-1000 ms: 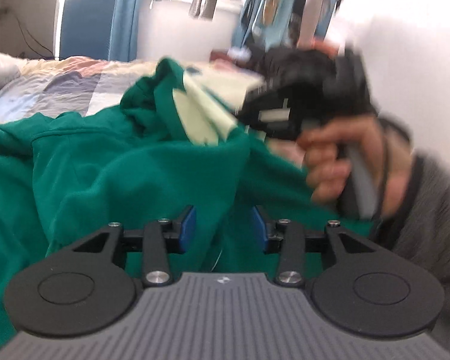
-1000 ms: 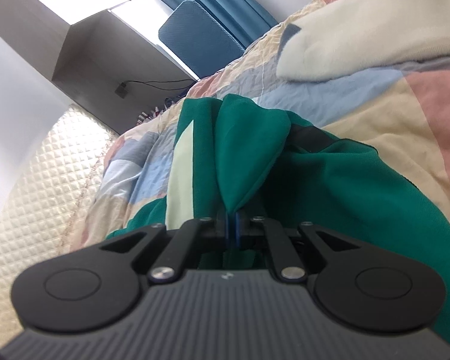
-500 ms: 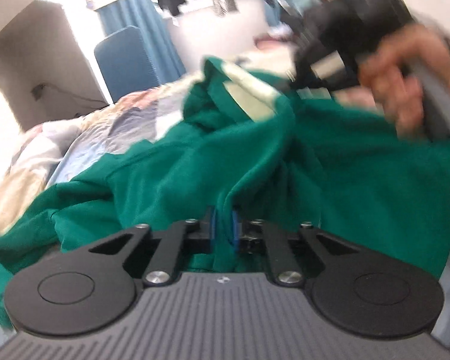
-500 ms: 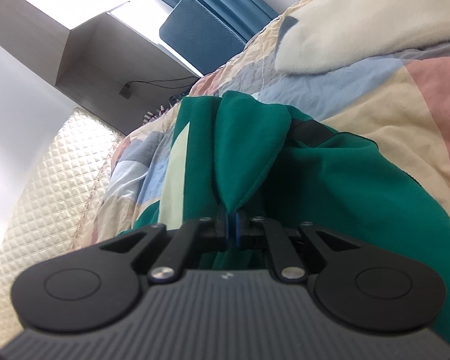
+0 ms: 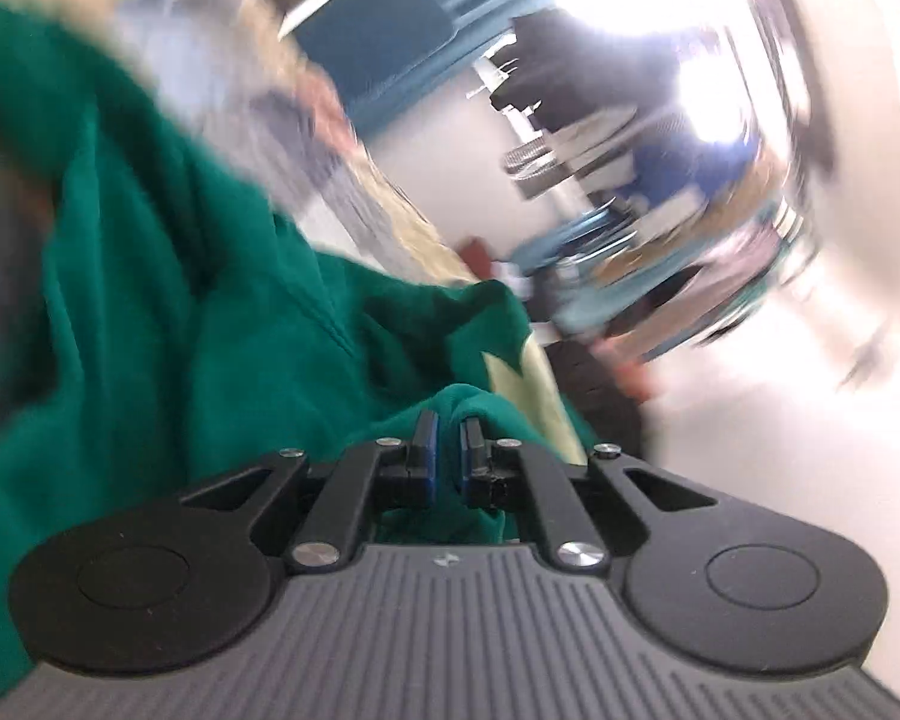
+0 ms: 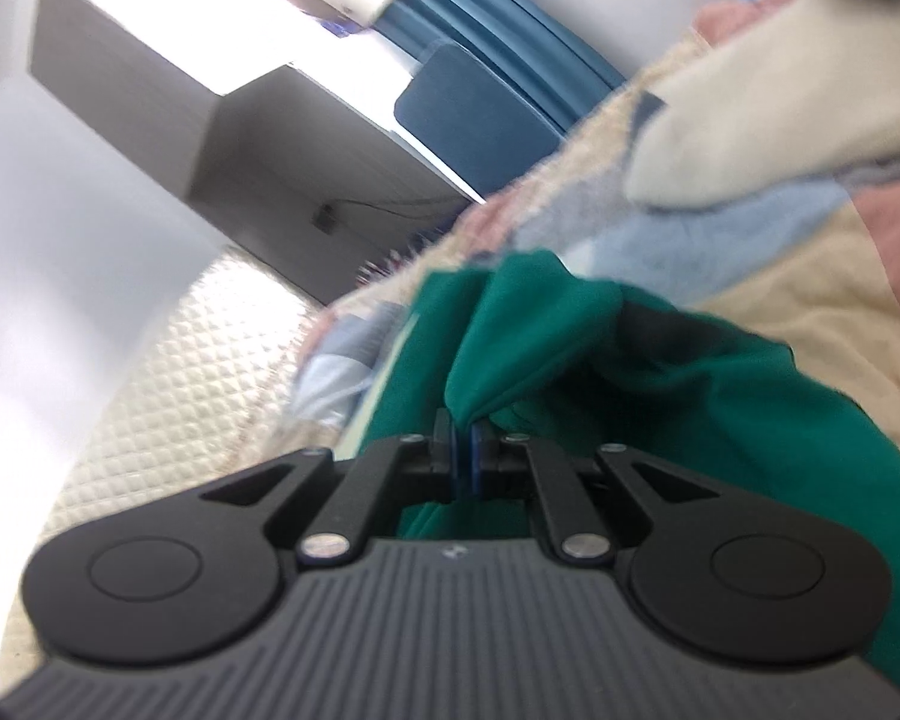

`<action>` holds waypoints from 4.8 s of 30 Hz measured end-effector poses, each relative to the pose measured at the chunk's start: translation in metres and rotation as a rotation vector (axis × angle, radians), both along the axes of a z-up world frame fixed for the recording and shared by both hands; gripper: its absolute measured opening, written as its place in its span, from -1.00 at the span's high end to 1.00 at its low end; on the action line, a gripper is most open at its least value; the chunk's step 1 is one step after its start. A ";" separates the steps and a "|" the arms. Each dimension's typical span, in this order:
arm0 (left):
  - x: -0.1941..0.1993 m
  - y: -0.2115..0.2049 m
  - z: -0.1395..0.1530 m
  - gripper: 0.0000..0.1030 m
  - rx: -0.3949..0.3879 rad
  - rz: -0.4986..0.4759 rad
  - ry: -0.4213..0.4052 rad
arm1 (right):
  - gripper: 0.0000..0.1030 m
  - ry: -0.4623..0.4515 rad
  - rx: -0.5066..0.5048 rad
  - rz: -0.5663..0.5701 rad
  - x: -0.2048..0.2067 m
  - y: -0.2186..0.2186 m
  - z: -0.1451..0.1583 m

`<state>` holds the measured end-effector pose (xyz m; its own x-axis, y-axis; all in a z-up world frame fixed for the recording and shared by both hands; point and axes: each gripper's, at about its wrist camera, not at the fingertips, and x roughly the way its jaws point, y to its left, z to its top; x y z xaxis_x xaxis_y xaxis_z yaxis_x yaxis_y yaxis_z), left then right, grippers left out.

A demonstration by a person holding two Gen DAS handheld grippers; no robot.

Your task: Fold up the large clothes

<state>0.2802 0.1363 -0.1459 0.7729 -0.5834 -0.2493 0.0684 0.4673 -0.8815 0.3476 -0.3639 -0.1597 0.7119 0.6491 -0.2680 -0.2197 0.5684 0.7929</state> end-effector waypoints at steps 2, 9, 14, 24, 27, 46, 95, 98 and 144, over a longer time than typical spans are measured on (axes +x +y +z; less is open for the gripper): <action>0.006 0.015 -0.015 0.85 -0.137 0.002 0.007 | 0.87 -0.011 0.092 0.009 -0.003 -0.009 0.003; 0.030 0.034 -0.049 0.85 -0.247 -0.010 0.079 | 0.87 0.002 0.004 -0.032 0.006 -0.012 0.007; 0.054 0.042 -0.081 0.85 -0.106 0.073 0.187 | 0.87 0.151 -0.298 -0.033 0.028 0.023 -0.027; 0.063 0.031 -0.080 0.79 0.066 0.095 0.167 | 0.80 0.221 -0.467 -0.065 0.043 0.054 -0.063; 0.052 0.030 -0.068 0.25 0.081 0.101 0.141 | 0.60 0.191 -0.448 -0.085 0.034 0.049 -0.049; -0.047 0.001 -0.037 -0.42 0.257 0.139 0.170 | -0.13 0.011 -0.455 0.022 0.069 0.109 -0.004; -0.031 -0.031 -0.003 0.81 0.585 0.143 -0.099 | -0.04 -0.153 -0.781 0.212 0.038 0.177 -0.001; -0.035 -0.052 0.000 0.81 0.639 0.097 -0.107 | -0.04 -0.140 -0.751 0.211 0.015 0.178 0.002; -0.026 0.189 -0.038 -0.59 0.958 0.772 0.464 | -0.05 -0.036 -0.692 0.254 -0.007 0.193 -0.054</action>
